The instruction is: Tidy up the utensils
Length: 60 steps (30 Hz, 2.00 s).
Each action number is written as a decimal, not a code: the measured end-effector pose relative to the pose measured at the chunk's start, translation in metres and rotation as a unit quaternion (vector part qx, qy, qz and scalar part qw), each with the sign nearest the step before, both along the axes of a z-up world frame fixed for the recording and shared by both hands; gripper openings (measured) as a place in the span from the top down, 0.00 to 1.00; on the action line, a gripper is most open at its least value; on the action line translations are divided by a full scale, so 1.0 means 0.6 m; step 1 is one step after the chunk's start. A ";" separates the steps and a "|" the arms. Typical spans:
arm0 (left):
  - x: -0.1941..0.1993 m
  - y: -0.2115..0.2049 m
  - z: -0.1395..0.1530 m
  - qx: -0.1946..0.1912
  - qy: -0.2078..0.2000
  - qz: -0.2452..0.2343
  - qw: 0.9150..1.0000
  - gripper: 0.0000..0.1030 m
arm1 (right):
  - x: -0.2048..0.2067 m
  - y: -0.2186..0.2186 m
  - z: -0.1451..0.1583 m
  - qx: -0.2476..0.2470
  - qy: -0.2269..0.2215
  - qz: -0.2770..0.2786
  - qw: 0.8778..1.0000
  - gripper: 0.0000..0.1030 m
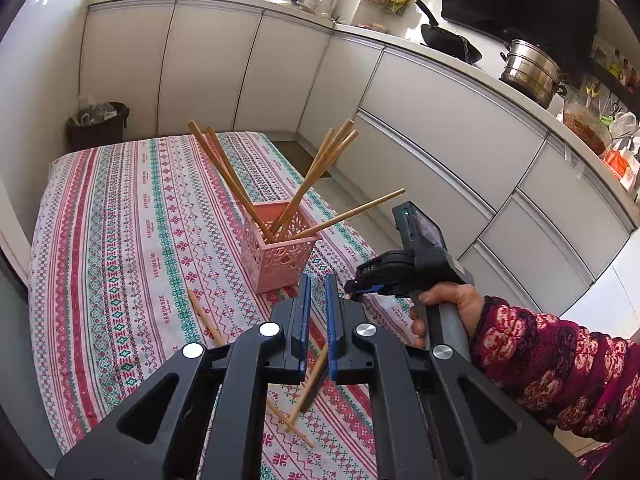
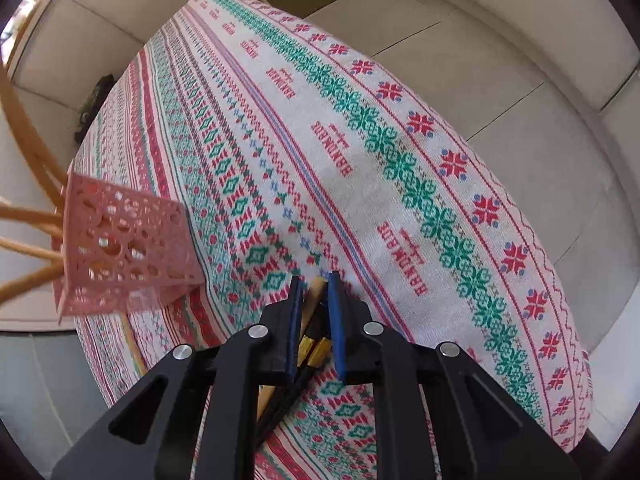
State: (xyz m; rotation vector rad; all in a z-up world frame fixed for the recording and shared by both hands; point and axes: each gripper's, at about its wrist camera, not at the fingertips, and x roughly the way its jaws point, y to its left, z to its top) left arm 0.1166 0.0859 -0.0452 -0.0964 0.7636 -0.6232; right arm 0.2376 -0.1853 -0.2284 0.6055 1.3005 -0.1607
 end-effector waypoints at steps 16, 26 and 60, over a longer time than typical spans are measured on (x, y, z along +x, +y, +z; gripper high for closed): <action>0.211 0.036 -0.241 0.125 0.282 0.173 0.935 0.76 | -0.041 -0.025 -0.008 0.063 0.019 0.018 0.998 0.90; 0.232 -0.015 -0.265 0.224 0.220 0.189 0.930 0.61 | -0.036 -0.019 -0.009 0.060 0.019 0.031 0.998 0.90; -0.064 0.057 0.029 -0.024 -0.116 0.161 0.980 0.93 | -0.256 0.148 0.254 -0.122 -0.362 0.145 0.913 0.91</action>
